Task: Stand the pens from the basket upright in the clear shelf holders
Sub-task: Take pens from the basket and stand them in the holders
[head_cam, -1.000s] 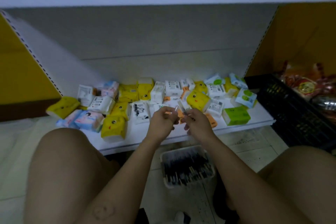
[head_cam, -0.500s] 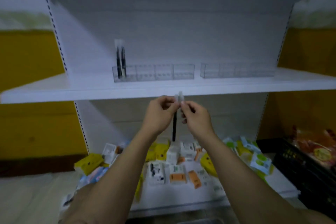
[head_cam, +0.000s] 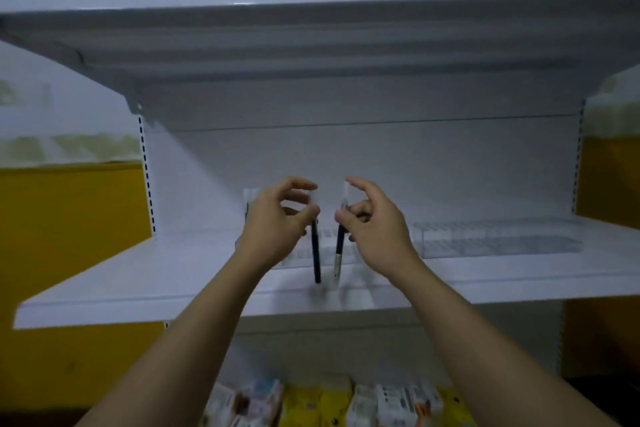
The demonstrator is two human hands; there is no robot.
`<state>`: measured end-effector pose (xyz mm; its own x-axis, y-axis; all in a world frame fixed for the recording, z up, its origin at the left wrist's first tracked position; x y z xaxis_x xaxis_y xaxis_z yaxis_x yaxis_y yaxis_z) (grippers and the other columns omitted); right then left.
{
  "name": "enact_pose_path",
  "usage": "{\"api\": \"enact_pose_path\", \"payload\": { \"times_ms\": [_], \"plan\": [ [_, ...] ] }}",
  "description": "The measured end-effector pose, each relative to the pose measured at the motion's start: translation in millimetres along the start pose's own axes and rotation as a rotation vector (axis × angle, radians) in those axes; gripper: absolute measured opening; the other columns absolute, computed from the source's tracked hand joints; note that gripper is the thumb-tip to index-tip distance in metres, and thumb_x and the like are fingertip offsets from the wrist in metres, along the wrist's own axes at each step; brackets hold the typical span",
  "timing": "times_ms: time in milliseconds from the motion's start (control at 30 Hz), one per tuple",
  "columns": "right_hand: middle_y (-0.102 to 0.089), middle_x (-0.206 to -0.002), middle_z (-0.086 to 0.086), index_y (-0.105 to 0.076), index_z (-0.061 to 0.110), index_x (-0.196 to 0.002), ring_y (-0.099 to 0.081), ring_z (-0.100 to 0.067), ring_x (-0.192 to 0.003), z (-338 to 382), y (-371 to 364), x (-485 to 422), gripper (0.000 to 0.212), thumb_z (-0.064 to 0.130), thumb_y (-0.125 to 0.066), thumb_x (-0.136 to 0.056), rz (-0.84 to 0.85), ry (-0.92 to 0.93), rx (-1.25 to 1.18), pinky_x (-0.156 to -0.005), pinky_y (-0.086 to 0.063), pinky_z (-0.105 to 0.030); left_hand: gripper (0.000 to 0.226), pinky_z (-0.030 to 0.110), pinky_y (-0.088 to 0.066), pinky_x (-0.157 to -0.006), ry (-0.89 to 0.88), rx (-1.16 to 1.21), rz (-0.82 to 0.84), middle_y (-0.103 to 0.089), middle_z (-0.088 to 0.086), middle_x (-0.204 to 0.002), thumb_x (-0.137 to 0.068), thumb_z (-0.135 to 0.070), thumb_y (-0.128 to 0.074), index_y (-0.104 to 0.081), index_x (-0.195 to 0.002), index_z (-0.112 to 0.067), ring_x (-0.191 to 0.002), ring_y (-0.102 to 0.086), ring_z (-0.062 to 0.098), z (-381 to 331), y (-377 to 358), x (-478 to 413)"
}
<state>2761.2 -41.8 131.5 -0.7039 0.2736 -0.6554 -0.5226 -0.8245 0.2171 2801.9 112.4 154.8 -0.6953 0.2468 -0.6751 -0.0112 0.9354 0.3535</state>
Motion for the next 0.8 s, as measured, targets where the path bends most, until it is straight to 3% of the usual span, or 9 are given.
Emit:
{"api": "enact_pose_path", "payload": {
  "times_ms": [67, 200, 400, 633, 800],
  "plan": [
    [-0.065, -0.078, 0.001, -0.047, 0.032, -0.136, -0.063, -0.008, -0.075, -2.4, -4.4, -17.5, 0.051, 0.017, -0.065, -0.091, 0.004, 0.044, 0.013, -0.078, -0.056, -0.026, 0.024, 0.028, -0.059, -0.072, -0.025, -0.064, -0.014, -0.065, -0.006, -0.101, -0.087, -0.020, -0.068, -0.062, -0.109, -0.030, -0.081, -0.068, 0.008, 2.9, 4.1, -19.8],
    [-0.060, -0.074, 0.005, -0.049, 0.030, -0.133, -0.058, -0.002, -0.067, -8.9, -14.6, -55.3, 0.049, 0.016, -0.067, -0.089, -0.027, 0.115, 0.027, -0.068, -0.050, -0.011, 0.023, 0.009, -0.044, -0.068, -0.107, -0.190, -0.051, -0.061, -0.018, -0.087, -0.087, -0.023, -0.069, -0.062, -0.106, -0.032, -0.083, -0.061, -0.002, 5.3, 10.7, -58.5],
    [-0.064, -0.078, 0.000, -0.052, 0.027, -0.126, -0.061, -0.011, -0.066, -23.5, -36.8, -100.6, 0.044, 0.014, -0.069, -0.087, -0.056, 0.124, -0.040, -0.071, -0.056, -0.023, 0.022, 0.008, -0.043, -0.064, -0.179, -0.345, -0.073, -0.062, -0.015, -0.090, -0.087, -0.022, -0.068, -0.060, -0.107, -0.027, -0.079, -0.058, -0.006, 18.8, 17.0, -103.7],
    [-0.063, -0.074, 0.006, -0.054, 0.026, -0.119, -0.056, 0.001, -0.058, -34.1, -80.9, -125.6, 0.039, 0.014, -0.071, -0.086, -0.009, 0.159, -0.094, -0.061, -0.049, -0.011, 0.021, 0.007, -0.043, -0.067, -0.124, -0.438, -0.058, -0.062, -0.015, -0.086, -0.086, -0.027, -0.069, -0.062, -0.106, -0.025, -0.076, -0.059, -0.007, 53.8, 33.0, -119.6],
    [-0.064, -0.076, 0.005, -0.052, 0.027, -0.121, -0.059, -0.002, -0.061, -45.7, -98.5, -128.9, 0.041, 0.015, -0.071, -0.086, -0.010, 0.134, -0.120, -0.065, -0.052, -0.016, 0.019, 0.010, -0.044, -0.070, -0.127, -0.483, -0.051, -0.063, -0.017, -0.084, -0.085, -0.030, -0.069, -0.063, -0.102, -0.026, -0.076, -0.057, -0.011, 66.2, 35.4, -120.8]
  ]
}}
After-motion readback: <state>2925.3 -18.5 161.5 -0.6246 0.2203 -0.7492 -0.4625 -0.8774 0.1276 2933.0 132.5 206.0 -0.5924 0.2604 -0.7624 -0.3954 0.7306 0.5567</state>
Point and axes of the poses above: each hand's wrist, its own x-axis away from the middle knuckle, its own y-axis out of the back of the hand, z = x × y, the point moved 2 cm from there along -x, towards the middle knuckle
